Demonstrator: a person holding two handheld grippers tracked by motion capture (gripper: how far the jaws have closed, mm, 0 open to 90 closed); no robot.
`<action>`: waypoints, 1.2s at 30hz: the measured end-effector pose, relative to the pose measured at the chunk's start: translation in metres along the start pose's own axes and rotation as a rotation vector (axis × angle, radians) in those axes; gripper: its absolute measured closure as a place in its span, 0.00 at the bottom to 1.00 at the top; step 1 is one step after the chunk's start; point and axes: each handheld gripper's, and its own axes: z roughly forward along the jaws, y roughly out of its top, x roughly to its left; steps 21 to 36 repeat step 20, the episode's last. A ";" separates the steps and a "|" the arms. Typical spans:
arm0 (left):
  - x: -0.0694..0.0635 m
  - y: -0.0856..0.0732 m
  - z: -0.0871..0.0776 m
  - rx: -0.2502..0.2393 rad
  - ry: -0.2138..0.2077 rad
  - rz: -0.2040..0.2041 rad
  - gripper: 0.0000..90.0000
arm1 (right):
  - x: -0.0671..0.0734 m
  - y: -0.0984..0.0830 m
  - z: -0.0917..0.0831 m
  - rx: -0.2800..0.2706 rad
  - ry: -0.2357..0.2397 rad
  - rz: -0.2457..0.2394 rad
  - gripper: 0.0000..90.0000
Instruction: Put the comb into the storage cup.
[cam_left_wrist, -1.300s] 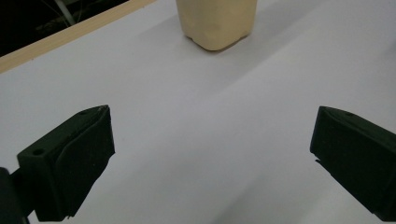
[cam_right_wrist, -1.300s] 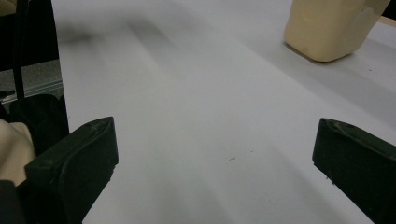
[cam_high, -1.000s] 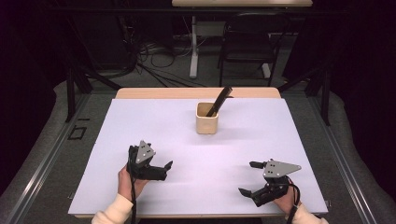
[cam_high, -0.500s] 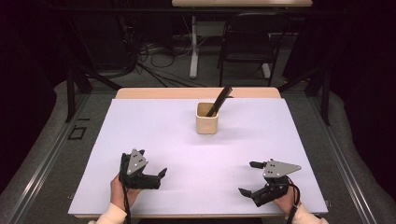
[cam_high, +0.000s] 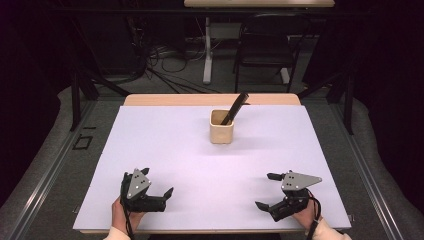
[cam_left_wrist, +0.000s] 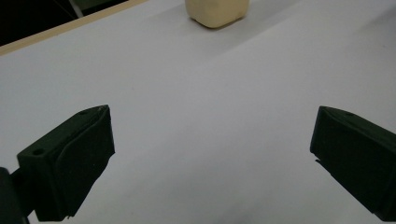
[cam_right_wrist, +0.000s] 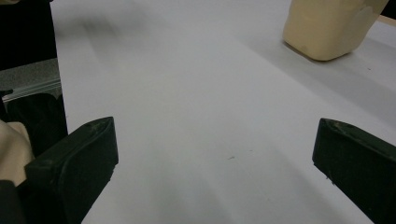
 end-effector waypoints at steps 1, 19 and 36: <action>-0.001 -0.001 -0.001 -0.003 0.000 0.001 0.00 | 0.000 0.000 0.000 0.000 0.000 0.001 0.00; -0.001 -0.008 -0.005 0.009 -0.004 0.003 0.00 | 0.001 0.000 0.000 0.000 0.002 -0.001 0.00; -0.001 -0.008 -0.005 0.009 -0.003 0.004 0.00 | 0.001 0.000 0.000 0.001 0.001 -0.001 0.00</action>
